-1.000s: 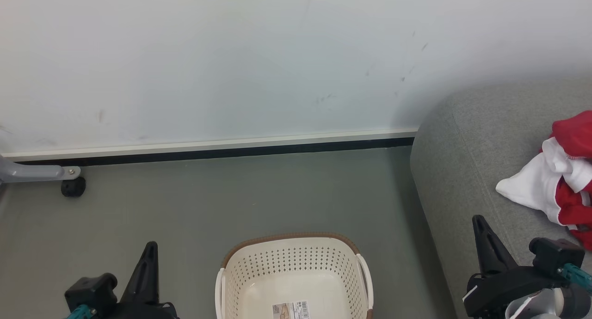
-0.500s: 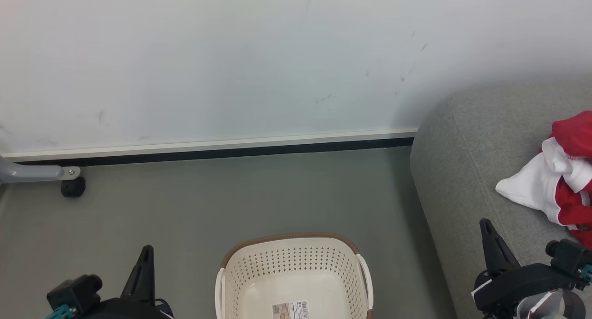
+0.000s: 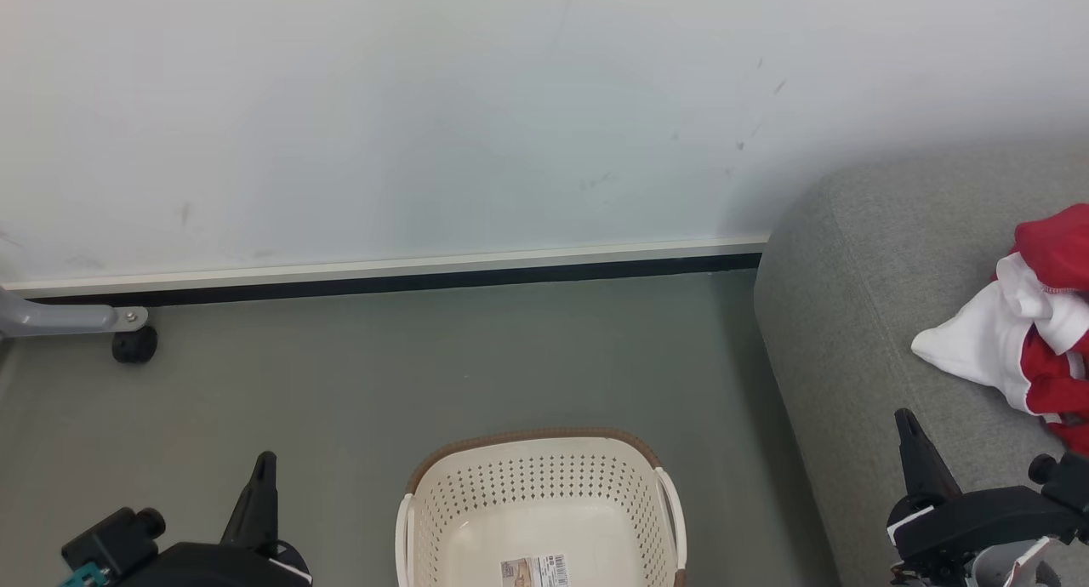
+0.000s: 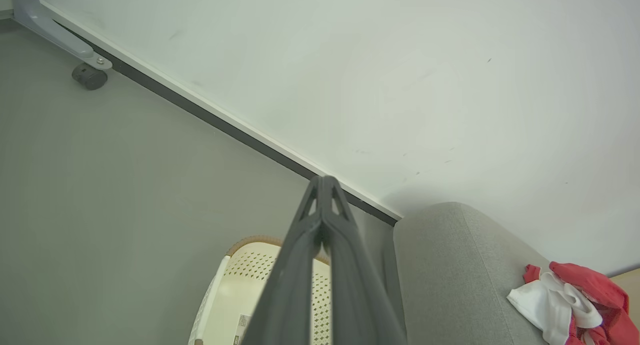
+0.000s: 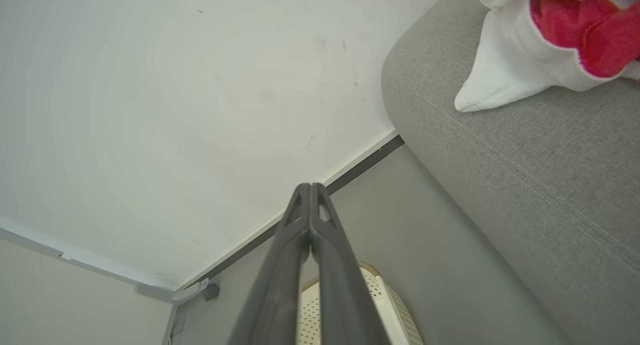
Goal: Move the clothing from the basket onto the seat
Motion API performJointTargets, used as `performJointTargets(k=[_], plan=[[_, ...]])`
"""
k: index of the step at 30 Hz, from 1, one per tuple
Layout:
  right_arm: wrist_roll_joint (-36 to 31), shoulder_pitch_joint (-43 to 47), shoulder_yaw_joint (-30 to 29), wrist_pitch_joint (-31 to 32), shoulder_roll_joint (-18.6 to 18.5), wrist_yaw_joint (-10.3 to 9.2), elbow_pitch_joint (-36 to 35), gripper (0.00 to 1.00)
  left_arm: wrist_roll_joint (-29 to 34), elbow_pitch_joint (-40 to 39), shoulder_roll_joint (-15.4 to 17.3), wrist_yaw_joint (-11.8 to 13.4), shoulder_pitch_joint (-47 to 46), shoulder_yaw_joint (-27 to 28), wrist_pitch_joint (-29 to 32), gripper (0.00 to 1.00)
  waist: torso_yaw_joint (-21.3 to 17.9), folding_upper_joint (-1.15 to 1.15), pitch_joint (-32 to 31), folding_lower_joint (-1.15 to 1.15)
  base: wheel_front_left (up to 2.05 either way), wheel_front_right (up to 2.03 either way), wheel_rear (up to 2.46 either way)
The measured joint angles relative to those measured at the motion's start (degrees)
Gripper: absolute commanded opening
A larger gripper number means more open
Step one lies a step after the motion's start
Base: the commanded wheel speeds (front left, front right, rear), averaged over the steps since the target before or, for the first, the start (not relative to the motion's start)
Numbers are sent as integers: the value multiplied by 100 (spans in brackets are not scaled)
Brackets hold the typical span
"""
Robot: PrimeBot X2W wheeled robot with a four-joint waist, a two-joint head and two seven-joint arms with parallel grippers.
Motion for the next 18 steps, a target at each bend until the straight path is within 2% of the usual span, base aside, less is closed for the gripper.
performJointTargets(k=[18], plan=[[1449,-9,-485,181,265,275,246,0,-1435,240,-199,-296,-117,343,260,0,-3,0,-3,0,0,0,0]])
